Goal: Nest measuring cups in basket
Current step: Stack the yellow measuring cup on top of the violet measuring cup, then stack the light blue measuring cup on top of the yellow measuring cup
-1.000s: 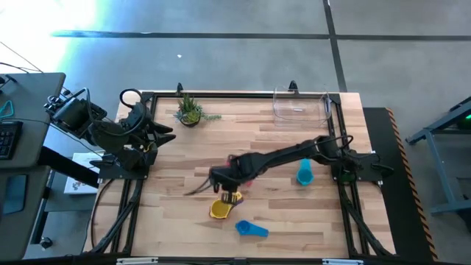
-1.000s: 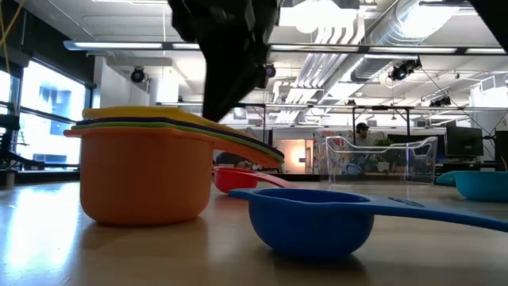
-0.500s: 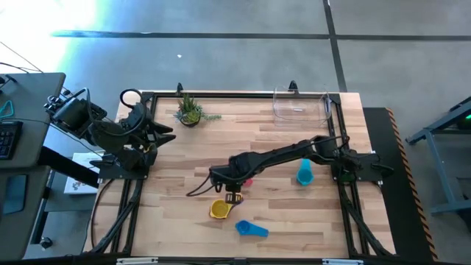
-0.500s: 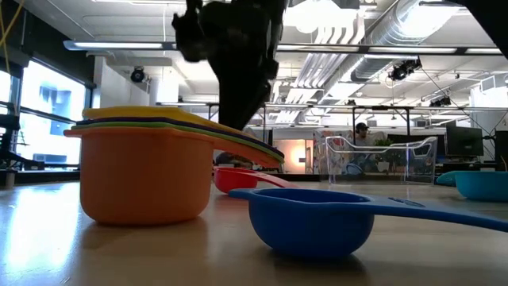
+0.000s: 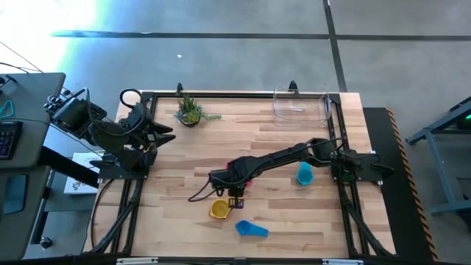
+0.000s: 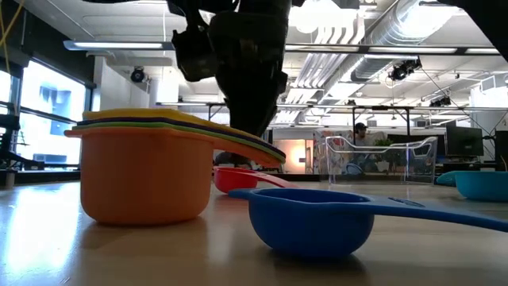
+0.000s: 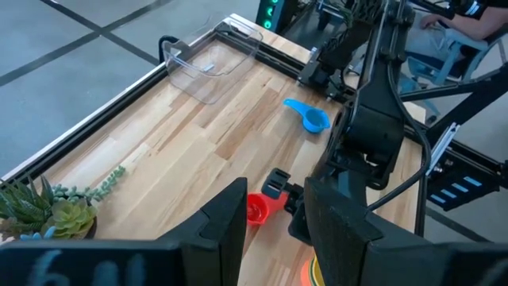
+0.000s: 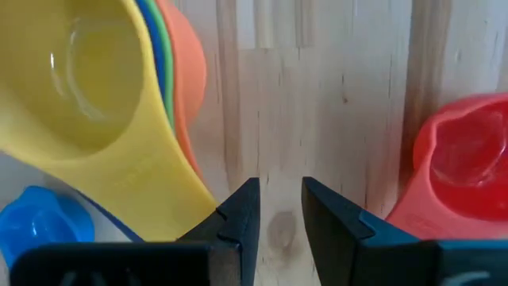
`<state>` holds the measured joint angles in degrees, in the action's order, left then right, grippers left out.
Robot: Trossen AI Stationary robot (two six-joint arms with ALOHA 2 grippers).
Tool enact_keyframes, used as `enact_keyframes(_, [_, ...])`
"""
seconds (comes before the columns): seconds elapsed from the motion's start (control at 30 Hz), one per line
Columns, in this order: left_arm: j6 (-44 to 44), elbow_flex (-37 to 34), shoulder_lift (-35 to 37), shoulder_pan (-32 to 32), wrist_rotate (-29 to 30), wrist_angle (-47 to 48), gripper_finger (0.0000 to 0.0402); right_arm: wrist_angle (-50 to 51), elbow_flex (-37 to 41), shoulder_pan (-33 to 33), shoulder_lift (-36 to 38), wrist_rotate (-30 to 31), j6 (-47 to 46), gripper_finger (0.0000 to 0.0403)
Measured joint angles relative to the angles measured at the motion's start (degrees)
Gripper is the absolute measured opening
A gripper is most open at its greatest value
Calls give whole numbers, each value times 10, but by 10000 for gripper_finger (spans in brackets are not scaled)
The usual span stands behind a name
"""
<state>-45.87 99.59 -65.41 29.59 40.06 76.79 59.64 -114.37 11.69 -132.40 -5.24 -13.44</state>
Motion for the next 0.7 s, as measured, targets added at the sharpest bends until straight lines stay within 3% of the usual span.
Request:
enact_keyframes(0.53, [0, 0, 0, 0, 0, 0, 115, 13, -1, 10, 1, 5, -18, 87])
enact_keyframes(0.7, [0, 0, 0, 0, -5, 1, 115, 53, -34, 4, 1, 6, -34, 87])
